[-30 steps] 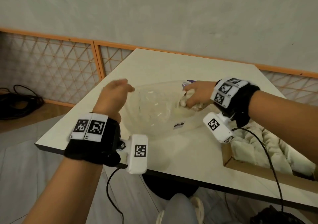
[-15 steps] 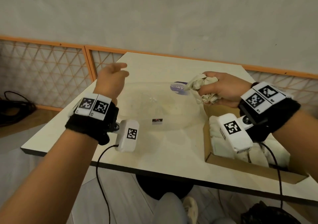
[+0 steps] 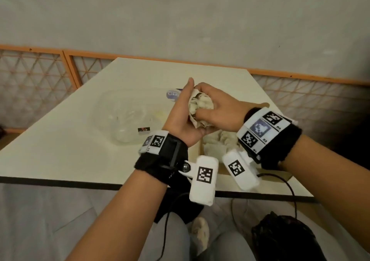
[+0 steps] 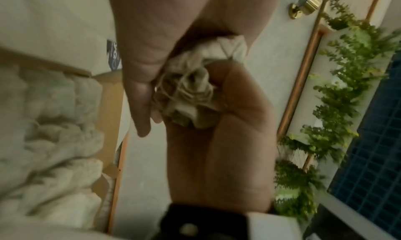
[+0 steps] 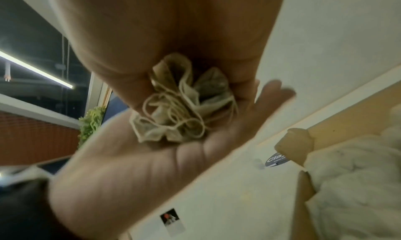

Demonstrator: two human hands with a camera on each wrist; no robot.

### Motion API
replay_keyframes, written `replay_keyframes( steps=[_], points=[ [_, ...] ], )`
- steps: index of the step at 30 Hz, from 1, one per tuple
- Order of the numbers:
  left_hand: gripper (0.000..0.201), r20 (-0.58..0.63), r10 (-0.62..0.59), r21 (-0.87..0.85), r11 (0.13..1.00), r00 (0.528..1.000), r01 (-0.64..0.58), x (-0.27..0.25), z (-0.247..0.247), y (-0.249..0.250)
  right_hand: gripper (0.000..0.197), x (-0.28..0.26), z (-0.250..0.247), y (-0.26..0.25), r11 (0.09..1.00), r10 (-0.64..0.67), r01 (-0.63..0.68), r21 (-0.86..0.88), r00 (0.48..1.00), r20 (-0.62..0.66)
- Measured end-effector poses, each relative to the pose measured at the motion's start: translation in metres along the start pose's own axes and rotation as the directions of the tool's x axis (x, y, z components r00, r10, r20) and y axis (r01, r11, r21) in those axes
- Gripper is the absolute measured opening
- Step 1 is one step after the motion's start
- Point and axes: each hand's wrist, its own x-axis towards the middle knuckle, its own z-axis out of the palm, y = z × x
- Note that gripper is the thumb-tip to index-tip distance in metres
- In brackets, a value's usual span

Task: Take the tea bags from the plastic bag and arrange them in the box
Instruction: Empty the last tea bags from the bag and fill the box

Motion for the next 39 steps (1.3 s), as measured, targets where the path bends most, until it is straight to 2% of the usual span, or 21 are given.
replay_keyframes(
  steps=[2,4,5,6,8,10,12,13,15,16,18,20,23,26,27,30,31,32,35,37,39],
  points=[
    [0.048,0.038,-0.011,-0.051,0.999,0.999,0.013,0.004,0.005,-0.004,0.035,-0.002,0.000,0.006,0.985,-0.007,0.001,-0.173,1.000,-0.030],
    [0.047,0.061,-0.044,-0.051,0.998,0.997,0.048,0.007,0.007,-0.008,0.044,-0.006,-0.004,0.014,0.859,-0.010,-0.034,-0.510,0.996,-0.083],
    [0.045,0.050,-0.057,-0.032,0.998,0.997,0.059,0.009,0.006,-0.012,0.052,-0.008,-0.007,0.018,0.789,-0.025,-0.039,-0.613,0.995,-0.096],
    [0.041,0.038,-0.070,-0.021,0.997,0.997,0.070,0.012,0.006,-0.016,0.060,-0.010,-0.010,0.023,0.764,-0.027,-0.047,-0.644,0.994,-0.105],
    [0.028,0.026,-0.114,-0.035,0.993,0.993,0.114,0.017,0.006,-0.025,0.073,-0.019,-0.017,0.035,0.831,0.002,-0.060,-0.553,0.994,-0.105],
    [0.014,0.034,-0.177,-0.121,0.976,0.984,0.180,0.024,0.005,-0.033,0.081,-0.037,-0.026,0.045,0.944,0.041,-0.075,-0.322,0.993,-0.109],
    [0.009,0.064,-0.223,-0.246,0.941,0.973,0.232,0.032,0.003,-0.040,0.075,-0.064,-0.040,0.058,0.992,0.106,-0.117,-0.042,0.971,-0.215],
    [0.009,0.084,-0.229,-0.288,0.926,0.970,0.243,0.035,0.001,-0.044,0.068,-0.078,-0.048,0.071,0.988,0.156,-0.143,0.065,0.934,-0.320],
    [0.013,0.106,-0.212,-0.316,0.919,0.971,0.236,0.039,-0.001,-0.051,0.053,-0.109,-0.061,0.100,0.946,0.314,-0.219,0.237,0.795,-0.519],
    [0.014,0.115,-0.202,-0.319,0.920,0.973,0.229,0.039,-0.002,-0.055,0.049,-0.124,-0.063,0.117,0.906,0.408,-0.247,0.343,0.721,-0.560],
    [0.016,0.130,-0.187,-0.343,0.913,0.974,0.221,0.041,-0.004,-0.063,0.054,-0.150,-0.055,0.144,0.810,0.556,-0.277,0.517,0.641,-0.528],
    [0.016,0.136,-0.167,-0.369,0.906,0.976,0.207,0.043,-0.005,-0.070,0.072,-0.163,-0.038,0.166,0.759,0.607,-0.289,0.584,0.638,-0.473],
    [0.015,0.129,-0.142,-0.379,0.907,0.981,0.182,0.043,-0.005,-0.074,0.091,-0.158,-0.012,0.172,0.741,0.586,-0.258,0.620,0.699,-0.409],
    [0.016,0.105,-0.142,-0.362,0.916,0.984,0.170,0.041,-0.006,-0.072,0.070,-0.145,0.000,0.149,0.772,0.537,-0.224,0.595,0.731,-0.421],
    [0.017,0.091,-0.142,-0.354,0.920,0.986,0.165,0.041,-0.007,-0.071,0.059,-0.141,0.002,0.141,0.789,0.531,-0.217,0.575,0.711,-0.461],
    [0.019,0.059,-0.145,-0.336,0.929,0.988,0.157,0.041,-0.008,-0.070,0.041,-0.130,-0.002,0.118,0.890,0.427,-0.137,0.435,0.587,-0.688],
    [0.021,0.049,-0.152,-0.343,0.926,0.987,0.159,0.042,-0.008,-0.071,0.035,-0.124,-0.004,0.110,0.924,0.347,-0.079,0.375,0.589,-0.730],
    [0.023,0.044,-0.160,-0.354,0.920,0.986,0.165,0.043,-0.009,-0.072,0.029,-0.118,-0.003,0.103,0.942,0.277,-0.028,0.335,0.629,-0.726],
    [0.037,0.048,-0.183,-0.314,0.931,0.982,0.188,0.045,-0.009,-0.073,0.018,-0.096,0.004,0.092,0.938,0.218,-0.015,0.347,0.804,-0.553],
    [0.044,0.057,-0.194,-0.271,0.941,0.979,0.202,0.045,-0.007,-0.073,0.020,-0.086,0.010,0.095,0.922,0.236,-0.037,0.385,0.842,-0.485],
    [0.047,0.054,-0.202,-0.225,0.952,0.978,0.209,0.046,-0.007,-0.073,0.019,-0.081,0.013,0.101,0.916,0.232,-0.024,0.401,0.848,-0.477]
  ],
)
